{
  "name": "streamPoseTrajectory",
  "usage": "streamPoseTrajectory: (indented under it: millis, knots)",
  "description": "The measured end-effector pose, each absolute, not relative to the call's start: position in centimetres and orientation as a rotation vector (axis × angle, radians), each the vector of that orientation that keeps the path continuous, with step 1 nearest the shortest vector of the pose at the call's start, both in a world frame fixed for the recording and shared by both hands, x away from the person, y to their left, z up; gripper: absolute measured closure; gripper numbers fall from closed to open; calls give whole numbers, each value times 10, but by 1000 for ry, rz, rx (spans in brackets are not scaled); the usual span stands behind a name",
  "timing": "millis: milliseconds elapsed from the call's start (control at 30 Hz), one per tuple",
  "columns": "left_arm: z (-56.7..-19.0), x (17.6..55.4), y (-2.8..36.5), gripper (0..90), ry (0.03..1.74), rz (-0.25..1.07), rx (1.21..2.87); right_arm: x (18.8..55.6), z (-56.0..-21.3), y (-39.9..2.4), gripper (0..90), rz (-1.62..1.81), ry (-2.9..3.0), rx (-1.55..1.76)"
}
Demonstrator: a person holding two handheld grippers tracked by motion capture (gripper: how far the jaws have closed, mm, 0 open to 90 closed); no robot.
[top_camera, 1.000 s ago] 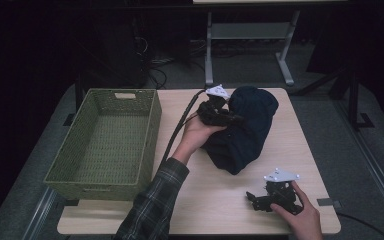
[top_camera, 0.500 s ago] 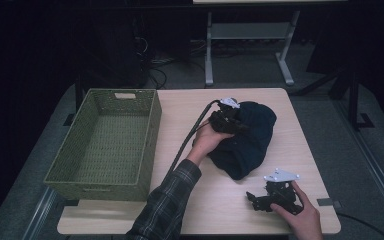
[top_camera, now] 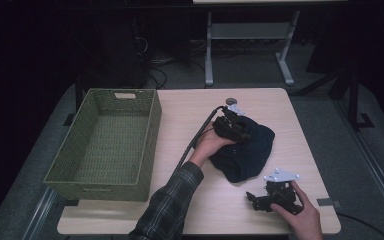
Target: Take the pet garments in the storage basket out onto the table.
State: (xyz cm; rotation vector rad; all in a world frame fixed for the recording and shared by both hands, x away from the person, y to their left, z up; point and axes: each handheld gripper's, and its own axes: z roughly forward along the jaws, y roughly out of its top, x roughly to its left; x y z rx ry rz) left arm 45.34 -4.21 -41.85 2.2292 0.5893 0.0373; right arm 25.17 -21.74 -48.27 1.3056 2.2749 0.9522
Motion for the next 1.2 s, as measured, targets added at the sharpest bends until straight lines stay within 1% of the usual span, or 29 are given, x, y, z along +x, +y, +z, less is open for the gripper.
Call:
streamPoseTrajectory:
  millis: [33, 67, 133, 167, 200, 267, 500, 933, 1200]
  knots:
    - [-418, 453, -42, 346, 587, 55, 2238, 252, -483, -217, 4, 954, 2274, 1308]
    - [-418, 451, -42, 346, 596, 74, 2237, 252, -483, -217, 4, 954, 2274, 1308]
    - [-416, 450, -40, 252, 605, 99, 2250, 252, -483, -217, 4, 953, 2275, 1305]
    - [-414, 450, -39, 252, 616, 104, 2252, 252, -483, -217, 4, 953, 2275, 1305]
    - [-413, 449, -38, 224, 619, 107, 2254, 252, -483, -217, 4, 952, 2275, 1305]
    - [-409, 449, -34, 216, 624, 99, 2250, 252, -483, -218, 4, 952, 2275, 1303]
    - [-399, 442, -18, 135, 644, 104, 2210, 252, -483, -218, 4, 951, 2277, 1301]
    - [-383, 408, 26, 132, 651, 161, 2146, 251, -483, -217, 4, 952, 2277, 1312]
    - [-382, 381, 48, 132, 630, 192, 2135, 252, -483, -217, 4, 952, 2278, 1308]
